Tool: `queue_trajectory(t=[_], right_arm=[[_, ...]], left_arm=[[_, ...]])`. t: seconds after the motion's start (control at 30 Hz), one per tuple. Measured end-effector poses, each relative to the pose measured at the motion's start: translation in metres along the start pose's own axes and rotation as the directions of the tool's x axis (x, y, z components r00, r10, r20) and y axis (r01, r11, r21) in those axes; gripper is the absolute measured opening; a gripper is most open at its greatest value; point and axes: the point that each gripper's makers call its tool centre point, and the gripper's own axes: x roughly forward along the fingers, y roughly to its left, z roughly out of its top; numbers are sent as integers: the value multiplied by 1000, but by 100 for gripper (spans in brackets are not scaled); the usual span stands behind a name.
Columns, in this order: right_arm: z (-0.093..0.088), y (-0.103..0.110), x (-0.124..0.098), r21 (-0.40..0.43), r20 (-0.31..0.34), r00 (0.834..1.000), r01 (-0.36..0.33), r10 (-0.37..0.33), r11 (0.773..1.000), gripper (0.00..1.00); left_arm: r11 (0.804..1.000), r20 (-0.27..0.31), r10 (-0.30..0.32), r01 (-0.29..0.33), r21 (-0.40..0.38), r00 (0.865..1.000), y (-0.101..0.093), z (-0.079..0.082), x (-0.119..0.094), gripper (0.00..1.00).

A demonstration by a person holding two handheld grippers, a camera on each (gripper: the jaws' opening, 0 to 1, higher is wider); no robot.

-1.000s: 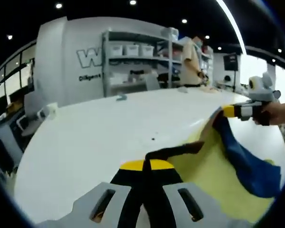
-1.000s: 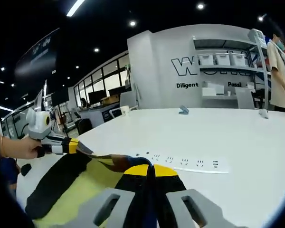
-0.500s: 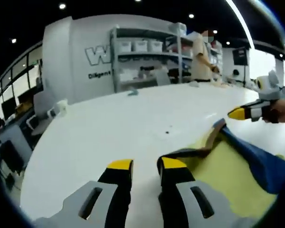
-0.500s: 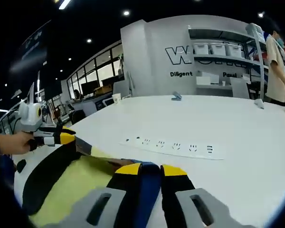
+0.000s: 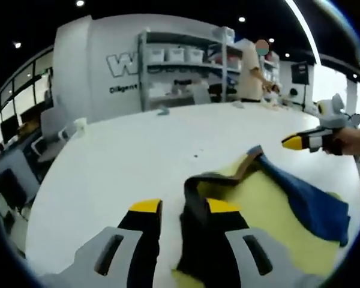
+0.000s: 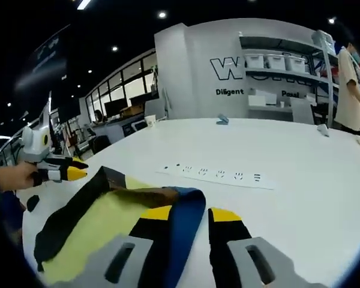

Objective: Fold the garment on the visible template until the final outline fits inside the template.

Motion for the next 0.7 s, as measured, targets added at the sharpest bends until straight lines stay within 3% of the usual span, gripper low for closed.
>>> queue_trajectory(t=[0.27, 0.53, 0.7], right_arm=[[-10, 19, -28, -15, -7, 1000, -16, 16, 1000, 23], [-30, 34, -61, -57, -39, 999, -34, 32, 998, 23], [-43, 43, -83, -63, -48, 998, -43, 40, 997, 23]], left_arm=[[999, -4, -11, 11, -32, 1000, -21, -14, -31, 36], [999, -43, -32, 30, -27, 999, -45, -39, -73, 39], [999, -63, -26, 25, -25, 998, -43, -50, -93, 39]])
